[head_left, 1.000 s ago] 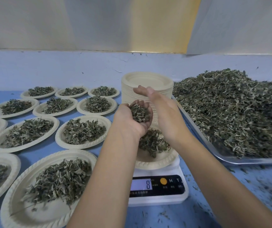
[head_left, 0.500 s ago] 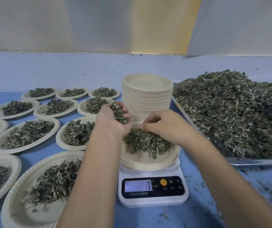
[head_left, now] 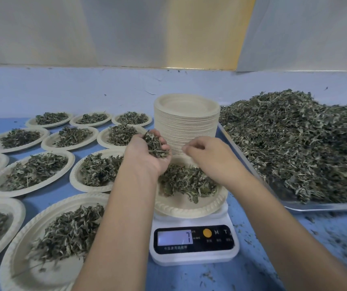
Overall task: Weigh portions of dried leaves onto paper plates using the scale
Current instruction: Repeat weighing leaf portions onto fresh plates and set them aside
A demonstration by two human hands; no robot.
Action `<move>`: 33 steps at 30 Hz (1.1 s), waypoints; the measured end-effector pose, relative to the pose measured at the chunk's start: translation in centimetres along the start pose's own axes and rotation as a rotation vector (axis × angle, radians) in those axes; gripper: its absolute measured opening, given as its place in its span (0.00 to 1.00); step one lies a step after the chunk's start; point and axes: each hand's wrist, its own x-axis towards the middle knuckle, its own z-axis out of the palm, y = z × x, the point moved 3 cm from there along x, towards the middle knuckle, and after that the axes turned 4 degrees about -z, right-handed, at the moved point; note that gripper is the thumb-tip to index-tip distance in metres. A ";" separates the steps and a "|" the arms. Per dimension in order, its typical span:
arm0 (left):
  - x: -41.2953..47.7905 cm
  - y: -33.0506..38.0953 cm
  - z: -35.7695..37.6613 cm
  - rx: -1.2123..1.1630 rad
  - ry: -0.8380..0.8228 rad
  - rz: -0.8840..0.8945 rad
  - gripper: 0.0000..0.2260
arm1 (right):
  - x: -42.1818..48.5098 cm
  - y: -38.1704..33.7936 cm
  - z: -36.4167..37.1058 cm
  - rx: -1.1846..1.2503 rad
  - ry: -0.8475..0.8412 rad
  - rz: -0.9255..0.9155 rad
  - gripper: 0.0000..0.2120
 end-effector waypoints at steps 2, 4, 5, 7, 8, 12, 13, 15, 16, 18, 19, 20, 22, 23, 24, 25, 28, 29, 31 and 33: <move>-0.1 -0.8 0.7 0.000 -0.033 0.006 0.16 | 0.3 0.1 0.0 0.235 0.109 0.051 0.10; -0.3 -1.9 1.8 0.015 -0.072 0.018 0.16 | 0.3 -0.3 0.1 0.552 0.146 0.117 0.10; -0.3 -2.5 2.4 0.025 -0.090 0.023 0.16 | 0.3 -0.4 0.2 0.723 0.152 0.143 0.10; 0.0 -3.8 3.4 0.030 -0.098 0.035 0.14 | 0.5 -0.5 -0.2 0.961 0.206 0.196 0.11; 0.3 -4.4 3.9 0.031 -0.091 0.044 0.12 | 0.5 -0.3 -0.5 1.048 0.254 0.235 0.12; 1.3 -7.6 5.9 0.081 -0.114 0.008 0.09 | 0.3 1.0 -2.2 1.378 0.422 0.420 0.17; 1.4 -8.5 6.6 0.092 -0.129 -0.022 0.10 | 0.2 1.4 -2.7 1.438 0.447 0.452 0.19; 1.5 -10.2 7.9 0.129 -0.146 -0.063 0.12 | 0.2 2.6 -3.8 1.509 0.501 0.517 0.21; 1.6 -11.0 8.5 0.159 -0.153 -0.076 0.13 | 0.2 3.3 -4.5 1.536 0.538 0.545 0.22; 1.9 -12.3 9.4 0.247 -0.158 -0.099 0.15 | 0.2 4.9 -5.8 1.566 0.636 0.597 0.21; 2.0 -12.9 9.8 0.291 -0.160 -0.115 0.16 | 0.2 5.6 -6.5 1.560 0.690 0.622 0.19; 2.1 -13.5 10.1 0.317 -0.169 -0.138 0.17 | 0.1 6.3 -7.1 1.553 0.734 0.637 0.17; 2.5 -14.8 10.7 0.348 -0.207 -0.184 0.19 | -0.3 7.4 -8.3 1.547 0.799 0.647 0.15; 2.8 -15.3 11.0 0.379 -0.223 -0.193 0.20 | -0.5 7.8 -8.7 1.545 0.818 0.656 0.13; 3.0 -15.8 11.1 0.430 -0.234 -0.193 0.22 | -0.7 8.2 -9.0 1.530 0.829 0.673 0.10; 3.2 -16.2 11.2 0.497 -0.244 -0.188 0.23 | -0.8 8.5 -9.2 1.501 0.836 0.688 0.08; 3.5 -17.3 11.3 0.673 -0.294 -0.189 0.29 | -1.0 9.4 -9.9 1.359 0.914 0.687 0.06; 3.6 -17.7 11.3 0.709 -0.321 -0.201 0.30 | -1.0 9.6 -10.2 1.289 0.942 0.688 0.07; 3.7 -18.3 11.0 0.762 -0.364 -0.221 0.32 | -0.9 9.7 -10.5 1.139 0.951 0.700 0.10; 4.0 -18.5 10.8 0.797 -0.375 -0.180 0.31 | -0.7 9.9 -10.4 1.049 0.943 0.699 0.11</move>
